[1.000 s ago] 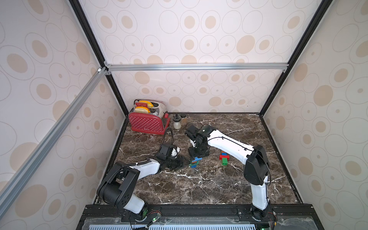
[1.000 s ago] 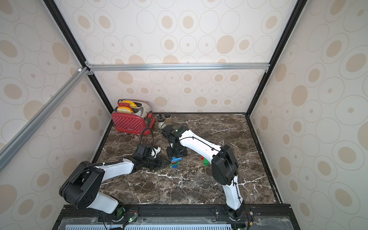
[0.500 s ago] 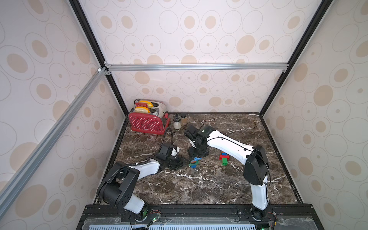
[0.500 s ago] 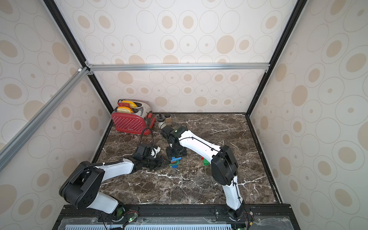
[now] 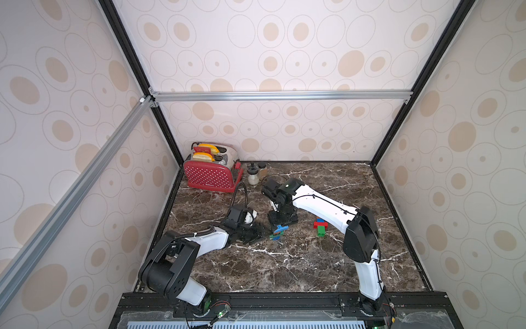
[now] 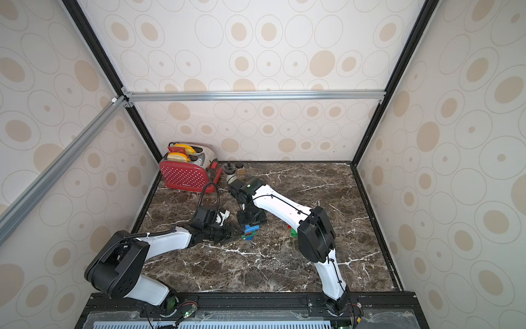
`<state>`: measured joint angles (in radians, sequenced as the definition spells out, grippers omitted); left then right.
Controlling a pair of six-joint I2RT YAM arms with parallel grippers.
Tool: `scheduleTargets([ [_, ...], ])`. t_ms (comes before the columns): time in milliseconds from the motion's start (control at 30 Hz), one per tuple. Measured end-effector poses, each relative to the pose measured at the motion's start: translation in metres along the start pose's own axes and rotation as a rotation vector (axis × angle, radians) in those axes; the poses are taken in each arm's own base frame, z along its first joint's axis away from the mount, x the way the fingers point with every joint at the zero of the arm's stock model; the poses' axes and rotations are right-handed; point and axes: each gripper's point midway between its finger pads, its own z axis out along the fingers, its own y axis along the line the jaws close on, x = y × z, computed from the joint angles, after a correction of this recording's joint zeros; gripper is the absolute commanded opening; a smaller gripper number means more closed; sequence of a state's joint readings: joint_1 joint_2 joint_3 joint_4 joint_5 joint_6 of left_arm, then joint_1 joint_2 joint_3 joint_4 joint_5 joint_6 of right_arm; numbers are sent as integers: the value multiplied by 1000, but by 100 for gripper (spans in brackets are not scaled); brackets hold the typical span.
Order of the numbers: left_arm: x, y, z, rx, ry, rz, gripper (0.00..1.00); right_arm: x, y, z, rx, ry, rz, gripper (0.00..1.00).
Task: Assemble the letter f with lego
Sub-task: Assemble the lego brick with the lego brick, then pick up the lego brick from the center of the board.
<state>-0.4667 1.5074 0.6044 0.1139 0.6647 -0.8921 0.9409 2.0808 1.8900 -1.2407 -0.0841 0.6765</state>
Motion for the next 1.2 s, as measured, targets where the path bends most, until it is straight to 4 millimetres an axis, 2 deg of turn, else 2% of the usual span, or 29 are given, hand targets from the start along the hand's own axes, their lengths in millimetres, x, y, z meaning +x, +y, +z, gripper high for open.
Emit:
scheduleTargets([
  [133, 0, 0, 0, -1, 1, 1, 55, -1, 0, 0, 7, 12, -2, 52],
  [400, 2, 1, -8, -42, 4, 21, 64, -4, 0, -3, 7, 24, -10, 52],
  [633, -6, -9, -29, -45, -42, 61, 67, -6, 0, -4, 9, 34, -21, 51],
  [867, -21, -3, -62, -66, -119, 44, 69, -5, -1, -3, 9, 38, -27, 51],
  [1200, -5, 13, -70, -151, -63, 91, 68, -6, -1, -7, 12, 45, -77, 51],
])
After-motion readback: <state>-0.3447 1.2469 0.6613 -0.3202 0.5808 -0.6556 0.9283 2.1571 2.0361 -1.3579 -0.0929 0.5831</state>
